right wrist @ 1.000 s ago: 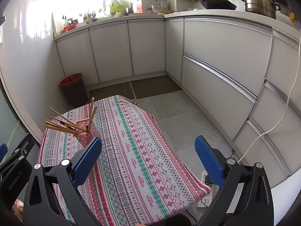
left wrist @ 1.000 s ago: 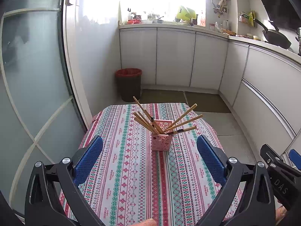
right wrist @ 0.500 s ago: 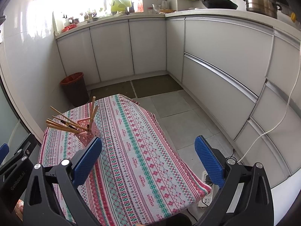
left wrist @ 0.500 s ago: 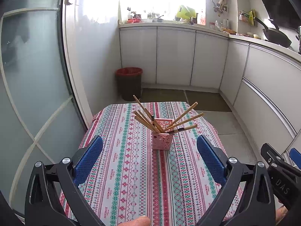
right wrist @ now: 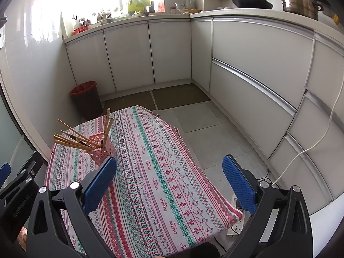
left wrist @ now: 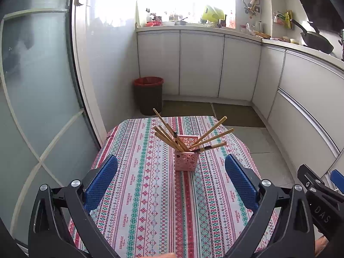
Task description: Organize utensils
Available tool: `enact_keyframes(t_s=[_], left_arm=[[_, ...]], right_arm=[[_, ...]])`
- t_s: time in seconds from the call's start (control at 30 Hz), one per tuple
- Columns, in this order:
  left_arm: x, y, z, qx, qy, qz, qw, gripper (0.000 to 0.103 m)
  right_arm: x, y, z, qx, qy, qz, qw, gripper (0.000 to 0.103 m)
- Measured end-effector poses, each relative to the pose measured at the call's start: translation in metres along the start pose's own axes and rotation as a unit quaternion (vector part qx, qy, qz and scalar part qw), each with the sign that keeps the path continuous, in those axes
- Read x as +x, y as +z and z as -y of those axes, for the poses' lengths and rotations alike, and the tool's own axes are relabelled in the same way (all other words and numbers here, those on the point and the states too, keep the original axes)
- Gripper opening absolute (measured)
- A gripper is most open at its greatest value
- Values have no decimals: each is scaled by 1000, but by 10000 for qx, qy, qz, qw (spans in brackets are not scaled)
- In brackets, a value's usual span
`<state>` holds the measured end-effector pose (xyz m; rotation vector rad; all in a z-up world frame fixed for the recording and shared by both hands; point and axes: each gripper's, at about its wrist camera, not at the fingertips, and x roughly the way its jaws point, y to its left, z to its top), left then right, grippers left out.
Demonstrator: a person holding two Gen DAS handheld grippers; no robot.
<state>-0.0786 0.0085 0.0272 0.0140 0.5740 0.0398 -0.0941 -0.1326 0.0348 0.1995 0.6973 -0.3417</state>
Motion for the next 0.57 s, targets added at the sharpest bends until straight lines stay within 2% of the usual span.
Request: enact_keyframes(t_s=[0.07, 0.2, 0.27, 0.37, 0.57], left_arm=[[-1, 0, 0, 41, -10, 73, 10000, 95], [-5, -2, 0, 99, -78, 338, 9993, 83], [-4, -2, 0, 92, -85, 339, 9993, 84], [-1, 0, -2, 17, -9, 258, 9997, 96], [1, 1, -1, 2, 3, 131, 9999, 96]], right_arm=[[0, 0, 1, 0, 4, -11, 10000, 96], [4, 1, 3, 28, 29, -85, 10000, 96], [5, 1, 3, 31, 30, -105, 9999, 96], [5, 2, 4, 26, 13, -69, 10000, 96], [6, 3, 4, 24, 17, -65, 10000, 96]])
